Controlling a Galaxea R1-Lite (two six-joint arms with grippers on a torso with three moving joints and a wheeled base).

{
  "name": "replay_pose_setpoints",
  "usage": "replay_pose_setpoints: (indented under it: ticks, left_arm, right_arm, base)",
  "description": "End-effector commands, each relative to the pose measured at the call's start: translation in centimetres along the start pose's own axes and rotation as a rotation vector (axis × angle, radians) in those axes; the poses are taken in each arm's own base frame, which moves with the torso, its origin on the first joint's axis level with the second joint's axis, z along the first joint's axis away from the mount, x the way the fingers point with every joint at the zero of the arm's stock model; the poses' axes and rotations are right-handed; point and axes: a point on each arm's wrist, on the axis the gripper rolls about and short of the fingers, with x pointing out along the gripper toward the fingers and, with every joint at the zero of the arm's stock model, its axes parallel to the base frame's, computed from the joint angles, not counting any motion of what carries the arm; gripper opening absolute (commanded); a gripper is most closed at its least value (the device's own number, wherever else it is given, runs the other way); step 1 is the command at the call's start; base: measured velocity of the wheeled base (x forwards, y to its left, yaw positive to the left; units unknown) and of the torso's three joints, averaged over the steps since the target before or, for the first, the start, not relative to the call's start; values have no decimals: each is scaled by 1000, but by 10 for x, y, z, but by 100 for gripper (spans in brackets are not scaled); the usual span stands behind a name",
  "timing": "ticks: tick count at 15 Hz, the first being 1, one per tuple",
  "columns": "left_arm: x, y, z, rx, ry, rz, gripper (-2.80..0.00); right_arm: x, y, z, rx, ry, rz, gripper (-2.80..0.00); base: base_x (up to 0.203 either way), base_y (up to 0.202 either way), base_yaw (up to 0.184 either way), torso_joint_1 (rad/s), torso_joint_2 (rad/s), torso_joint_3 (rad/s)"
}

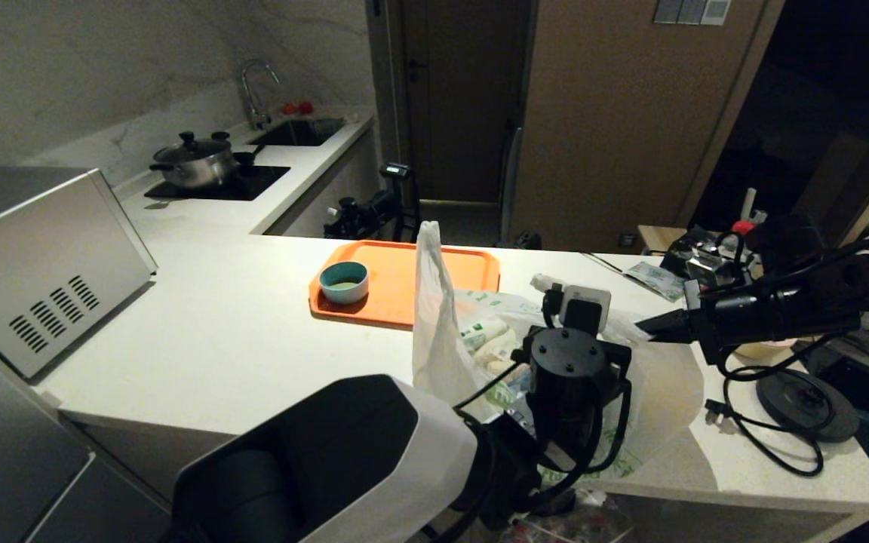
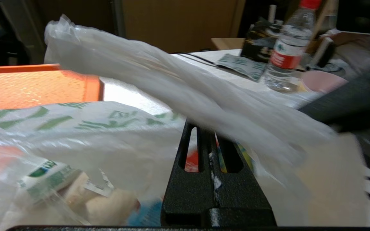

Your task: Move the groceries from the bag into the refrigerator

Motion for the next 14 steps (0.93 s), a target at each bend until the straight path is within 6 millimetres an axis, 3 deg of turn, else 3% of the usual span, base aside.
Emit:
replay_pose_setpoints:
  ticks: [1,2,8,14]
  left_arm:
    - [4,0,1,-2,-7,7,-280]
    - [6,0,1,-1,-2,9,-280]
    - [15,-3,6,-17,-32,12,-280]
    - [8,-15,17,-36,-51,-16,-280]
  right_arm:
    - [0,1,0,2,2,5,-280]
    - [0,0,-1,3,3,4,0]
    - [-1,1,-5,11,12,5,0]
    - [-27,31,-22,-40,-28,23,0]
  base:
    - [0,0,0,0,0,0]
    - [0,0,0,0,0,0]
    - [0,0,0,0,0,0]
    - [0,0,0,0,0,0]
